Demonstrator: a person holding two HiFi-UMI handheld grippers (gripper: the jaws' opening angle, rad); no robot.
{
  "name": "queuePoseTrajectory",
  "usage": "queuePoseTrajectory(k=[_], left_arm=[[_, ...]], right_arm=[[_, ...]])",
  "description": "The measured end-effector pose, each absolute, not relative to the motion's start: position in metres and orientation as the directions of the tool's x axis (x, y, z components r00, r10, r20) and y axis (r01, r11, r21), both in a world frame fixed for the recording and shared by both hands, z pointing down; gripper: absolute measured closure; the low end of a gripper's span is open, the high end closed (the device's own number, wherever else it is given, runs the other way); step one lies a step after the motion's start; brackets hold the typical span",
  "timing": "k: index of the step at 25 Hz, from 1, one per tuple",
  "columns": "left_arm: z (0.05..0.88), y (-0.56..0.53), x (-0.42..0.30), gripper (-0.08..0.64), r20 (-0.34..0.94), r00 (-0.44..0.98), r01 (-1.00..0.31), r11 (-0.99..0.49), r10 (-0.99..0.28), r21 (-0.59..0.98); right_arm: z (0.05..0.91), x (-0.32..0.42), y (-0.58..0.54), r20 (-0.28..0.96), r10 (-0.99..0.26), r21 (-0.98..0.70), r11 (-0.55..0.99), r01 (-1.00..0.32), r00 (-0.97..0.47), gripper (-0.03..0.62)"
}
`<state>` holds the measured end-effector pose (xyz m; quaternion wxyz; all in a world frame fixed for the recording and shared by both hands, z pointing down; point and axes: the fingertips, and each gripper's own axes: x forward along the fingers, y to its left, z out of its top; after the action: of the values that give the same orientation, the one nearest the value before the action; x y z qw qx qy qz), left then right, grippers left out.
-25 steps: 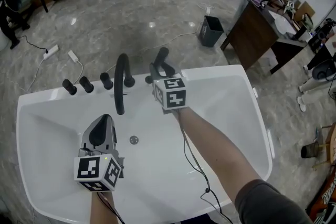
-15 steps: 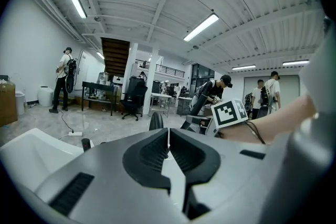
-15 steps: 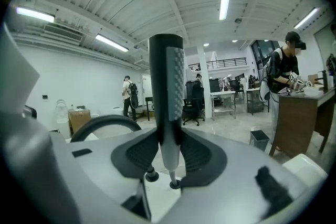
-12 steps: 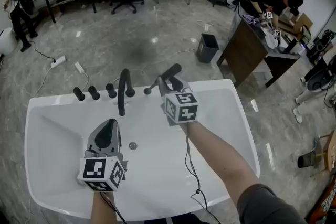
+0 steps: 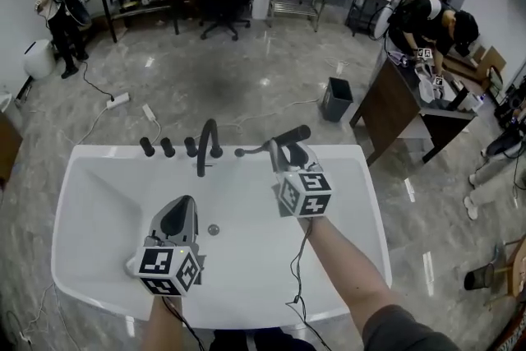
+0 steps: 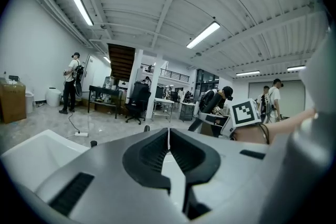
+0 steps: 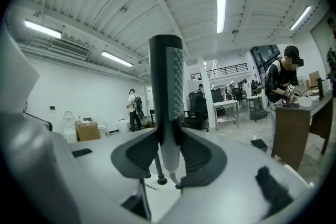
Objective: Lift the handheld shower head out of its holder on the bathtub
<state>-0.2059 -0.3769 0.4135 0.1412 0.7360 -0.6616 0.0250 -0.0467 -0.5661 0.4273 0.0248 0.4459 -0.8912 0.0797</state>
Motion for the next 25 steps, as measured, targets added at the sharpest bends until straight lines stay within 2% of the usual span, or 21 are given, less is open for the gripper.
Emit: queuePoseTrajectory(k=[11, 17, 25], left_arm=[[0.351, -0.316, -0.146, 0.538, 0.151, 0.059, -0.987, -0.035, -0.987, 0.159], [0.349, -0.284, -0.105, 0.538, 0.157, 0.086, -0.985, -0.06, -0.984, 0.162], [0.352, -0.251, -0.081, 0.538, 0.163, 0.134, -0.98, -0.106, -0.977, 0.167]], right_arm=[[0.368, 0.024, -0.476, 0.035, -0.748, -0.1, 0.657, -0.747, -0.663, 0.453], [0.357, 0.053, -0.425, -0.015, -0.725, -0.094, 0.687, -0.721, -0.688, 0.453], [0.35, 0.075, -0.368, -0.012, -0.709, -0.118, 0.701, -0.703, -0.705, 0.453]])
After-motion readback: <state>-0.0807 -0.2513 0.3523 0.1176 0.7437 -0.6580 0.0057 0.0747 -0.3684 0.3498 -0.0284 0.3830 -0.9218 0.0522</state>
